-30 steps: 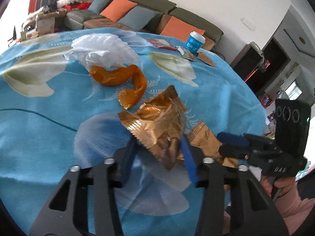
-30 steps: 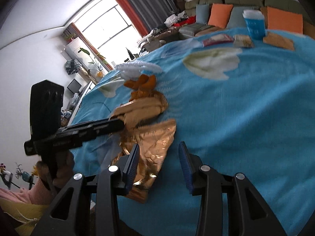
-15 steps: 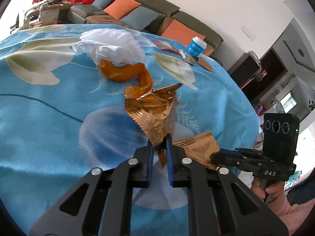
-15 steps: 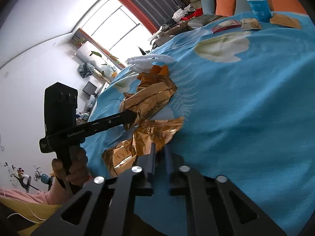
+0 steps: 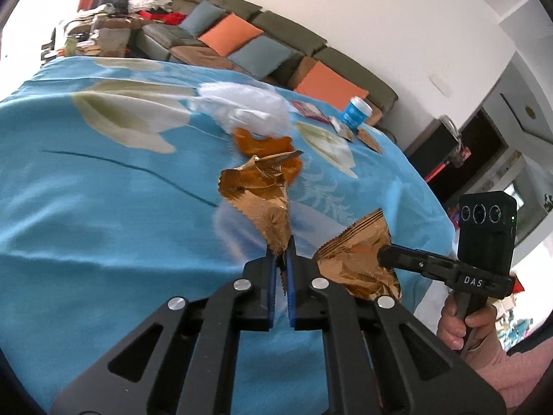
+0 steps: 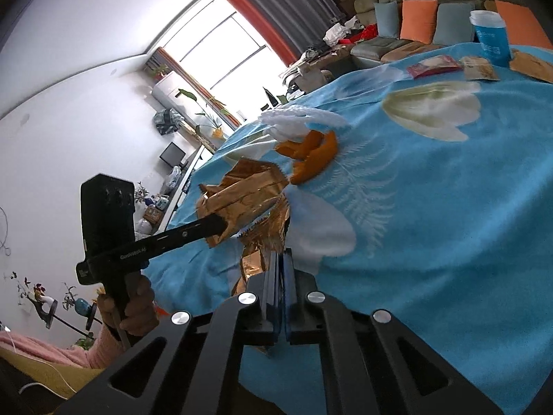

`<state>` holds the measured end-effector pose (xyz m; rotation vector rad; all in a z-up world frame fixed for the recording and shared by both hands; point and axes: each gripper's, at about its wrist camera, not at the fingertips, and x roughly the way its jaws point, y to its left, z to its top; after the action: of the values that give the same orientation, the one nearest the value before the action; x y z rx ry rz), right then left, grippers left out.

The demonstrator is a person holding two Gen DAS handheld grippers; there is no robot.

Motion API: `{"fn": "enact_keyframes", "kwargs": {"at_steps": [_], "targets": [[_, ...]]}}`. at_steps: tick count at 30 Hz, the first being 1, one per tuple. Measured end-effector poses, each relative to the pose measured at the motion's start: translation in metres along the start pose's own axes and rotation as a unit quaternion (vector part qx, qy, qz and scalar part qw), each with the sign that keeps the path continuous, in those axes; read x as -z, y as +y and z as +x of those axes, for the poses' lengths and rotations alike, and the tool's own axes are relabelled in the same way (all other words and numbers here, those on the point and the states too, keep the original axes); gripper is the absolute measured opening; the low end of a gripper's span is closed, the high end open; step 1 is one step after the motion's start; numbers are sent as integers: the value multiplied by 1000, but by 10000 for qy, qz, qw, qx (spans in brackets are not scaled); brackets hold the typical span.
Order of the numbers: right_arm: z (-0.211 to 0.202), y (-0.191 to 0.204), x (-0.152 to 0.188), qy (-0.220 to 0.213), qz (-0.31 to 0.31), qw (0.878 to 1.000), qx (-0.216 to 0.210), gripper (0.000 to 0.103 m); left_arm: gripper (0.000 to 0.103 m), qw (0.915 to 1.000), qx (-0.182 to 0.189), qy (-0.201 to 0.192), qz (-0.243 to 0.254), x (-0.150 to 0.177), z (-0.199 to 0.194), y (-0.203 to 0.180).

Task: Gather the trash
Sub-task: 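Grasp a gold foil wrapper with the left gripper while the right gripper grasps another, then carry both gold foil wrappers over to the teal bin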

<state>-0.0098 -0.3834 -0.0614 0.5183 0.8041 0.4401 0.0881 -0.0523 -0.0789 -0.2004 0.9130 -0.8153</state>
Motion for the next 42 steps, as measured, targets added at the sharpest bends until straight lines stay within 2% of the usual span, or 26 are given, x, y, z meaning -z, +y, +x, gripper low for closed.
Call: {"fn": "enact_keyframes", "kwargs": {"at_steps": [16,30,42], "targets": [[32,34,-23,32,-285,9989,-381,1,5,9971,-468,-582,-175,17,-71,37],[53,53,-34,74,-390,9973,-625,1,5,9942,-670,-803,-268,25,-96,44],[71,80,-51,59,-607,9935,-964,1,5,9886,-912,-1145,-363,36,-135,53]]}}
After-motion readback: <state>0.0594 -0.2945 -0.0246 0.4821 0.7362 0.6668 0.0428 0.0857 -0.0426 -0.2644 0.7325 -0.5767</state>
